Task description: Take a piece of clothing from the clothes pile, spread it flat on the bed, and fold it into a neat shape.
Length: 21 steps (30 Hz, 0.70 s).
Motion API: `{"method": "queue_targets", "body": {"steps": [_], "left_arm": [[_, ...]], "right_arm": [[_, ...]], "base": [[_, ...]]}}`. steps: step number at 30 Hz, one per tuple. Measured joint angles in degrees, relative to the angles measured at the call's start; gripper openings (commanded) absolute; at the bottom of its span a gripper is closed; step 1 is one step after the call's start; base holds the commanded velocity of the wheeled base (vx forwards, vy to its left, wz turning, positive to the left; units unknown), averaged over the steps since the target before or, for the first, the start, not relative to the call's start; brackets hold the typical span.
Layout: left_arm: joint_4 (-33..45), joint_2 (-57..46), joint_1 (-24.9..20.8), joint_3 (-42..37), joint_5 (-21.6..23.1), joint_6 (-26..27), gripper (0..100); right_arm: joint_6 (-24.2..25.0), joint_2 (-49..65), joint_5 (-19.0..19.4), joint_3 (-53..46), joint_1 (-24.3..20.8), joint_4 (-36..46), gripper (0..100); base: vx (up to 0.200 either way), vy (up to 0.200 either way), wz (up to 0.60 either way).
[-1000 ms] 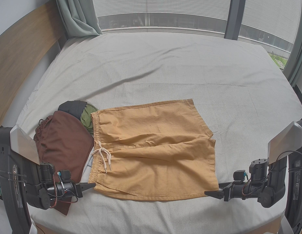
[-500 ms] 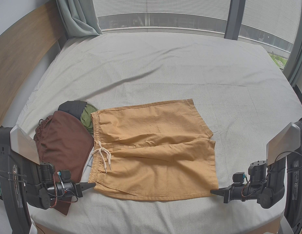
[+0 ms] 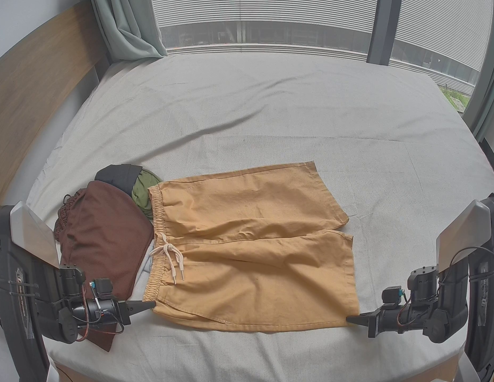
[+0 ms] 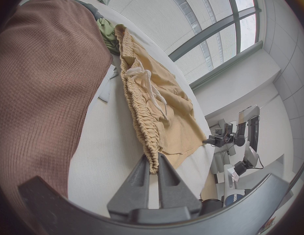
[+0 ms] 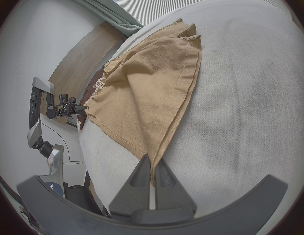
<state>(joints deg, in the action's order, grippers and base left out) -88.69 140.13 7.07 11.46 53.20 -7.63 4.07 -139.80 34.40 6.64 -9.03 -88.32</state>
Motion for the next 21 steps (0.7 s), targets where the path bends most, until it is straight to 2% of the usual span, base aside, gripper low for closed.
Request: {"method": "queue_targets", "body": {"steps": [5,12,19,21], "left_arm": [[0.1,-1.2,1.0,-2.1,0.9,-0.1,0],[0.1,-1.8,2.1,-4.0,1.1,0.4,0],[0.0,-2.7,2.6,-4.8,4.7,2.7,0],[0.1,-4.5,2.7,-4.8,5.3,2.6,0]], "right_arm": [[-0.1,0.3,0.1,-1.0,-0.1,0.0,0],[-3.6,1.2,1.5,-2.9,0.3,0.0,0],[-3.7,2.4,2.1,-3.1,0.7,0.0,0],[-3.4,4.8,3.3,-3.0,0.7,0.0,0]], "base": [[0.0,0.0,0.0],[0.0,0.0,0.0],[0.0,0.0,0.0],[0.0,0.0,0.0]]}}
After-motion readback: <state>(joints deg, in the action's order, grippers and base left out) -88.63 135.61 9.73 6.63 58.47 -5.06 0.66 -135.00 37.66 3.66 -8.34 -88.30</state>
